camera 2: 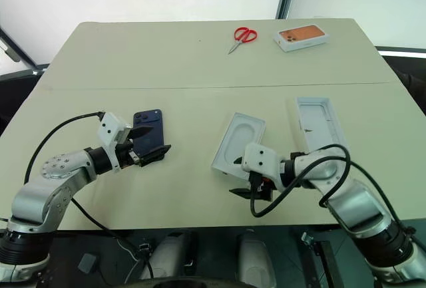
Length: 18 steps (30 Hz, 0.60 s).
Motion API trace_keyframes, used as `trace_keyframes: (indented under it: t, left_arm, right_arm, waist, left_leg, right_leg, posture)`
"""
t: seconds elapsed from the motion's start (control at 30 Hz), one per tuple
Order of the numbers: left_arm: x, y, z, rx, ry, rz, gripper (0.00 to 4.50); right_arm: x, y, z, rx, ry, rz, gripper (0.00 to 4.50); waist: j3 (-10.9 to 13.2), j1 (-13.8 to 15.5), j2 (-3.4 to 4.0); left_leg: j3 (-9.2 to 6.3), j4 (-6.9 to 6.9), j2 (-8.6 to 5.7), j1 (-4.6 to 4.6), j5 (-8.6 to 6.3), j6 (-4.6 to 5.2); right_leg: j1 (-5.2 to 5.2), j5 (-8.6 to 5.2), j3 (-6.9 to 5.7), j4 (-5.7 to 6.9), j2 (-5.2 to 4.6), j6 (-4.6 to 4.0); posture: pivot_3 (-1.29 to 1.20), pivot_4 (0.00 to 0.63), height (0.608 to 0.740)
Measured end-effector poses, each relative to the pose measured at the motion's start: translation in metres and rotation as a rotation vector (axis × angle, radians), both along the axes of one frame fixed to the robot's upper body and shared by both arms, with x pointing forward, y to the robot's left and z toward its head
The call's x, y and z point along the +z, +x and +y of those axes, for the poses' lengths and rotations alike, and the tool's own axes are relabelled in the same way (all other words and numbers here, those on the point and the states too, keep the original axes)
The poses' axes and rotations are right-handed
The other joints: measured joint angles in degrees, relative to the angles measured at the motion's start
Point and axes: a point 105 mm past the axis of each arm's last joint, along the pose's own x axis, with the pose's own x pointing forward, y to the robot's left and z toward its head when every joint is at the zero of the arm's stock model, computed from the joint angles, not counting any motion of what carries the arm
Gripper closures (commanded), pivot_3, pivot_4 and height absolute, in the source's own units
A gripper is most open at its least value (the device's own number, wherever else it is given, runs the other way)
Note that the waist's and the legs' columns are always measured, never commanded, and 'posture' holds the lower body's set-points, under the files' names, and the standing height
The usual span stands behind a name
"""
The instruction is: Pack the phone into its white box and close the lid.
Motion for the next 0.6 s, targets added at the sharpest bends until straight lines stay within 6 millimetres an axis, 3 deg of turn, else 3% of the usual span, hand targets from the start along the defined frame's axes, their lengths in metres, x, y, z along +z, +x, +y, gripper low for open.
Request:
trace_keyframes:
  t: [0.2, 0.4, 0.6]
  left_arm:
    - [0.000, -0.002, -0.001, -0.006, -0.004, 0.004, 0.09]
    - [0.000, -0.002, -0.002, -0.008, -0.005, 0.005, 0.09]
    - [0.002, -0.001, -0.002, -0.011, -0.004, 0.000, 0.09]
  right_arm:
    - [0.000, 0.005, 0.000, -0.031, -0.025, -0.041, 4.43]
    - [0.007, 0.009, 0.000, -0.004, -0.042, -0.116, 4.48]
    - [0.015, 0.028, -0.018, 0.073, -0.151, -0.242, 4.48]
  waist:
    - [0.00, 0.14, -0.01]
    - [0.00, 0.12, -0.01]
    - [0.00, 0.12, -0.01]
  left_leg:
    - [-0.01, 0.01, 0.00, 0.00, 0.00, 0.00]
    - [0.00, 0.01, 0.00, 0.01, 0.00, 0.00]
    - [0.01, 0.01, 0.00, 0.00, 0.00, 0.00]
  right_leg:
    - [0.03, 0.00, -0.01, -0.01, 0.01, 0.00]
    - [0.03, 0.00, -0.01, -0.01, 0.01, 0.00]
    - [0.02, 0.00, -0.02, -0.01, 0.02, 0.00]
  posture:
    - [0.00, 0.150, 0.697]
    - [0.00, 0.150, 0.697]
    - [0.00, 0.150, 0.697]
